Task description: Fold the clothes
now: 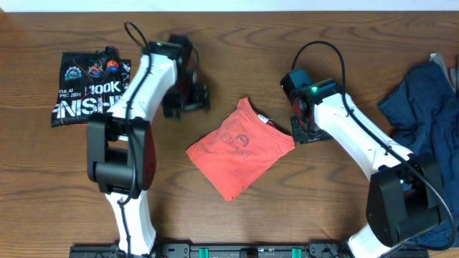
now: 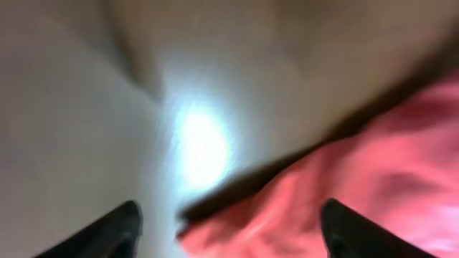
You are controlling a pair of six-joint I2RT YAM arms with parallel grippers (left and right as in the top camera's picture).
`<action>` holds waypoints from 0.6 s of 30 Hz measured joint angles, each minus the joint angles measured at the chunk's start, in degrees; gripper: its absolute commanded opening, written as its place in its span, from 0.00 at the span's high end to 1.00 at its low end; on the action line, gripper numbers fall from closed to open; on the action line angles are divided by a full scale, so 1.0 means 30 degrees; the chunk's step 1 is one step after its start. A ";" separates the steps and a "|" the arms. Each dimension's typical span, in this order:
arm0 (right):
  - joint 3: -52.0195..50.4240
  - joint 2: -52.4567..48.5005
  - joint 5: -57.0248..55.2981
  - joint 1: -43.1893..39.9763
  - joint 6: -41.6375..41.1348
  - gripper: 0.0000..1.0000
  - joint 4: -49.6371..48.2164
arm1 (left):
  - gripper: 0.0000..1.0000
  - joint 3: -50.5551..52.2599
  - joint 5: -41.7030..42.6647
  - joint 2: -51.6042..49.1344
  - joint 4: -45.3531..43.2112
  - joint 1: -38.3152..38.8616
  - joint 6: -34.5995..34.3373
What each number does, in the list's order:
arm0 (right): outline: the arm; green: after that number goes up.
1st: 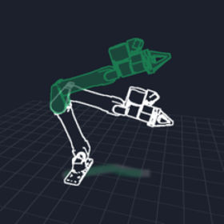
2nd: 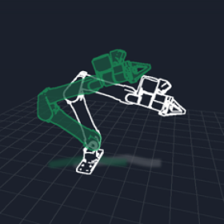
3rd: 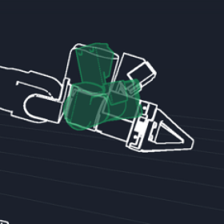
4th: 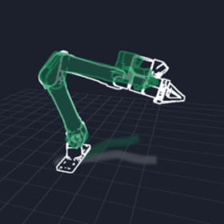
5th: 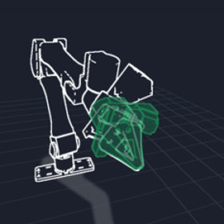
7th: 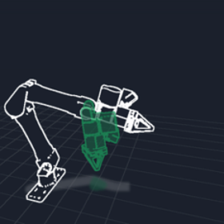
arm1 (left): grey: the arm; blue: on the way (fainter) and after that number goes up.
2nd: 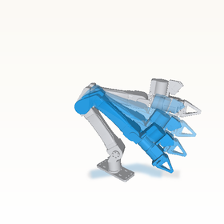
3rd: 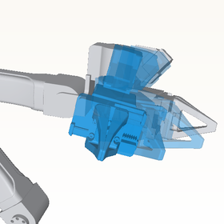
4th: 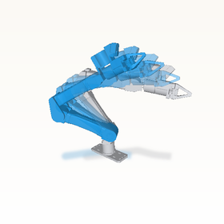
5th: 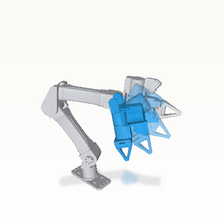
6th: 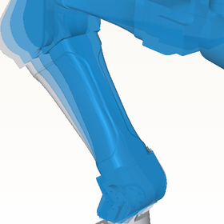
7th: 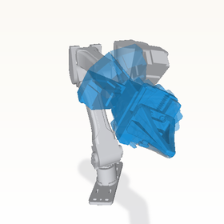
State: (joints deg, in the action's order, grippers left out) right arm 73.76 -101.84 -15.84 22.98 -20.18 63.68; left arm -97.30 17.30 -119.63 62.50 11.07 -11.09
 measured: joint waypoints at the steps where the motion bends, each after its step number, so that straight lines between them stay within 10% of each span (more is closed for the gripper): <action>1: 0.0000 0.0000 0.0146 -0.0015 -0.0015 0.64 -0.0007 | 0.08 -0.0160 0.0648 0.0117 -0.0568 -0.0044 0.0503; 18: 0.0000 0.0000 0.0933 -0.0015 -0.0146 0.64 0.0401 | 0.03 -0.0299 0.7271 -0.2987 -0.1290 0.1005 0.6798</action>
State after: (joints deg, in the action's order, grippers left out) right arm 73.76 -101.84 -13.04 22.94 -20.62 64.88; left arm -98.19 39.11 -128.60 58.63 14.09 9.30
